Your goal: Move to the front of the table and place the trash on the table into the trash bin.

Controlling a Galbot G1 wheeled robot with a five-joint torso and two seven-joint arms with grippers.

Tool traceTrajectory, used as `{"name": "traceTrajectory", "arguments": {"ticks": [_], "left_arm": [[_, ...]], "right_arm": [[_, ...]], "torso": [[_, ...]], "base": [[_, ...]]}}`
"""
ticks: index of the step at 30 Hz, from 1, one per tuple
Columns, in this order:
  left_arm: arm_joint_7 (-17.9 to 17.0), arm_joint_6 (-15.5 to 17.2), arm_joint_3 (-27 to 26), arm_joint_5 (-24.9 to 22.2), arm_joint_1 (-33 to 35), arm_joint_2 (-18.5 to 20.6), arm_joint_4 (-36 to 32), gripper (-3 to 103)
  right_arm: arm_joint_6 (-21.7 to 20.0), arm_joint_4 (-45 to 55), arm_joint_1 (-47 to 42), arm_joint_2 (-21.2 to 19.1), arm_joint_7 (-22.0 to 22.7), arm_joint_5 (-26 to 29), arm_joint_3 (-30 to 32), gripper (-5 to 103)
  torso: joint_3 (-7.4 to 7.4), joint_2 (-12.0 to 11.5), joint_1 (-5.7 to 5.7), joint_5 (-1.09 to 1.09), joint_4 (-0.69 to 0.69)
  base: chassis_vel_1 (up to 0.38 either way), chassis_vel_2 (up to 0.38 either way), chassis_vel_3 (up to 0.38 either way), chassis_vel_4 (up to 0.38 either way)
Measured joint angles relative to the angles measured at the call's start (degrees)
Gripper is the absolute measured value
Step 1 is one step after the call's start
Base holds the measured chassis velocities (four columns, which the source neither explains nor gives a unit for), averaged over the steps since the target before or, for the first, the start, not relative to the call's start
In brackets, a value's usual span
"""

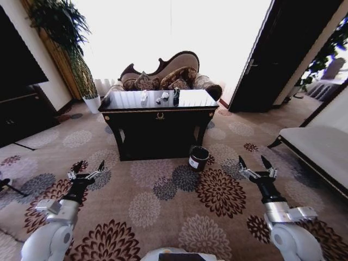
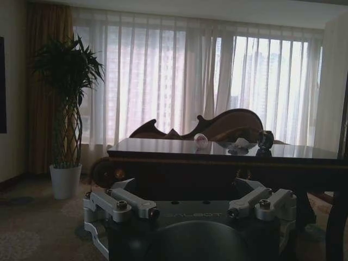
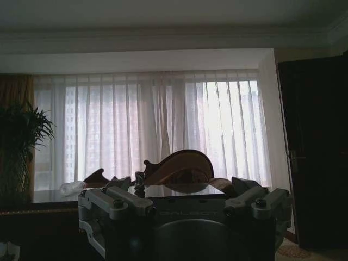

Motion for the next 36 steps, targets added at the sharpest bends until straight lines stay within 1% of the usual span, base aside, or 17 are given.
{"name": "traceTrajectory", "arguments": {"ticks": [2, 4, 5, 7, 12, 21, 30, 36], "left_arm": [[-0.47, 0.86, -0.73, -0.59, 0.39, 0.1, -1.94, 100], [-1.04, 2.18, -2.31, -2.18, 0.59, 0.73, -4.39, 100], [-1.04, 2.18, -2.31, -2.18, 0.59, 0.73, -4.39, 100], [-1.26, 3.32, -4.47, -3.93, 0.51, 1.9, -6.38, 100], [-1.37, 3.85, -6.18, -4.96, 0.42, 3.1, -7.17, 100], [-1.37, 3.88, -5.49, -4.74, 0.35, 2.45, -7.15, 100], [-1.31, 3.7, -5.15, -4.39, 0.37, 2.27, -6.75, 100], [-1.13, 3.59, -5.09, -4.22, 0.43, 2.15, -6.78, 100]], "right_arm": [[-0.87, 1.06, -0.28, -0.15, 1.23, 0.07, 0.42, 100], [-2.61, 3.01, -0.65, -0.43, 3.11, 0.49, 1.26, 100], [-2.61, 3.01, -0.65, -0.43, 3.11, 0.49, 1.26, 100], [-4.14, 4.93, -0.72, -0.92, 3.78, 1.15, 2.42, 100], [-5.78, 6.79, -0.72, -1.47, 3.79, 1.48, 3.74, 100], [-5.91, 6.87, -0.9, -1.52, 3.03, 1.3, 3.86, 100], [-5.05, 6.44, -0.89, -1.42, 2.29, 1.72, 3.26, 100], [-4.93, 6.21, -0.82, -1.4, 2.14, 2.05, 3.08, 100]], "torso": [[0.0, 0.0, 0.0, 0.0, 0.0], [0.0, 0.0, 0.0, 0.0, 0.0], [0.0, 0.0, 0.0, 0.0, 0.0], [0.0, 0.0, 0.0, 0.0, 0.0], [0.0, 0.0, 0.0, 0.0, 0.0], [0.0, 0.0, 0.0, 0.0, 0.0], [0.0, 0.01, -0.01, 0.0, -0.01], [-0.01, 0.01, -0.02, 0.0, 0.0]], "base": [[0.0, 0.0, 0.0, 0.0], [0.0, 0.0, 0.0, 0.0], [0.0, 0.0, 0.0, 0.0], [0.0, 0.0, 0.0, 0.0], [0.0, 0.0, 0.0, 0.0], [0.0, 0.0, 0.0, 0.0], [0.0, 0.0, 0.0, 0.0], [-0.075, 0.079, 0.078, -0.074]]}}
